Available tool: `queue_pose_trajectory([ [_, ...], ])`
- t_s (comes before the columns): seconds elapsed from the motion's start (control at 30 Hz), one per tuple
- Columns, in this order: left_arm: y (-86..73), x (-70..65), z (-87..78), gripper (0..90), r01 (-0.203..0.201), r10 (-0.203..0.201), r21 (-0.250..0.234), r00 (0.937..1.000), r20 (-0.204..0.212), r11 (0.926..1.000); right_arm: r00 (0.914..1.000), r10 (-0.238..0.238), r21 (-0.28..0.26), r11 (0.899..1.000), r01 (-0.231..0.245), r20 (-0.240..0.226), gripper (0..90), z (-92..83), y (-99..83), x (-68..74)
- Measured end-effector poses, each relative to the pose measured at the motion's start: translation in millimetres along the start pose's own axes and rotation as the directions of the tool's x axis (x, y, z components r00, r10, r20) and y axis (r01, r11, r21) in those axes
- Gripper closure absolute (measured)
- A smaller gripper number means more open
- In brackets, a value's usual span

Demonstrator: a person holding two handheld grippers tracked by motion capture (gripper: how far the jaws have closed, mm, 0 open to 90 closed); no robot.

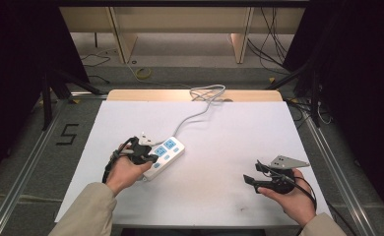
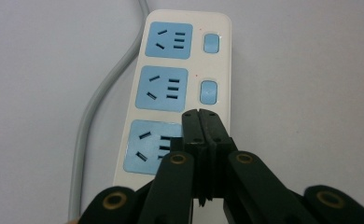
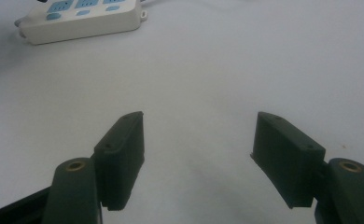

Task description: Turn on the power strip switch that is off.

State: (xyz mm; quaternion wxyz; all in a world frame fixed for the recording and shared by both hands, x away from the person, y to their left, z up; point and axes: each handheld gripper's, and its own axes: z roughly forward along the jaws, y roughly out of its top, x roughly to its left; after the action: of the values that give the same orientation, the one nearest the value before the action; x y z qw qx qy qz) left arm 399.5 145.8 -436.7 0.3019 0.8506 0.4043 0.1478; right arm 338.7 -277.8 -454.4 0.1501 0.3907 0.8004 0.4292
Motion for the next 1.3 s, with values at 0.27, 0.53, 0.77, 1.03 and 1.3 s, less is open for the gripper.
queue_pose_trajectory([
  [0.27,0.5,-0.5,1.8,89.8,-0.011,0.011,0.014,0.9999,0.003,0.9998,1.0000,0.002,0.003,1.000,-0.002,-0.001,34.3,0.4,-0.2,0.2],
  [0.53,0.6,-1.1,5.0,89.8,-0.008,0.008,0.020,1.0000,0.003,0.9998,1.0000,-0.001,0.005,1.000,0.001,0.001,34.3,0.3,-0.4,0.1],
  [0.77,-0.8,-3.9,10.2,89.8,-0.025,0.024,0.043,0.9997,0.006,0.9988,1.0000,-0.006,0.013,1.000,0.006,-0.004,34.4,1.3,-0.4,0.6],
  [1.03,-1.4,-2.6,11.8,89.8,-0.024,0.024,0.044,0.9997,0.001,0.9987,1.0000,-0.006,0.013,1.000,0.006,-0.005,34.3,1.5,-0.3,0.7],
  [1.3,-0.4,-3.6,13.3,89.8,-0.038,0.038,0.046,0.9993,0.004,0.9982,1.0000,-0.004,0.012,1.000,0.004,-0.003,34.4,1.4,-0.3,0.4],
])
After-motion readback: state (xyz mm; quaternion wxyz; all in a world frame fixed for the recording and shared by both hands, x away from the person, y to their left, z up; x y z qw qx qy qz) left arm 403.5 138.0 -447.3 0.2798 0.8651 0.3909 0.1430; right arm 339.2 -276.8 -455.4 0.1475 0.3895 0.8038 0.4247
